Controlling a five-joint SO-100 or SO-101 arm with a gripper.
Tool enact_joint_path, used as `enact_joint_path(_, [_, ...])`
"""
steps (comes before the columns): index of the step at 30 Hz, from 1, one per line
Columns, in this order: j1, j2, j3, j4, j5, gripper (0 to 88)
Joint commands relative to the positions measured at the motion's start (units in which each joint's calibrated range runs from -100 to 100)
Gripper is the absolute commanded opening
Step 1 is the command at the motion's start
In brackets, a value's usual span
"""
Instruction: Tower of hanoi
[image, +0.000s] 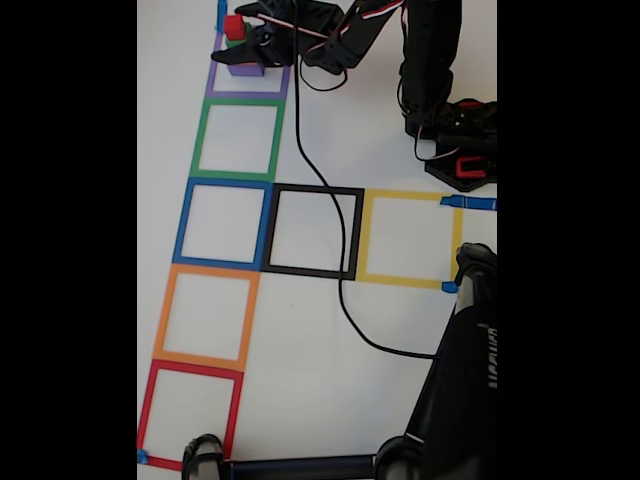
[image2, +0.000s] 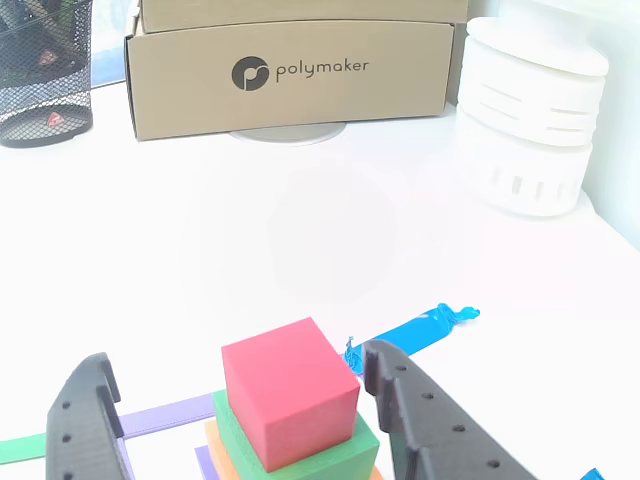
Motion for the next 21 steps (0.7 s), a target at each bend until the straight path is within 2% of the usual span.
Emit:
enact_joint_path(1, [-1.1,-0.3,-1.6,-1.3,0.0,23.2])
enact_joint_path(21, [-1.6,0.4,-0.6,-1.1,0.0,9.5])
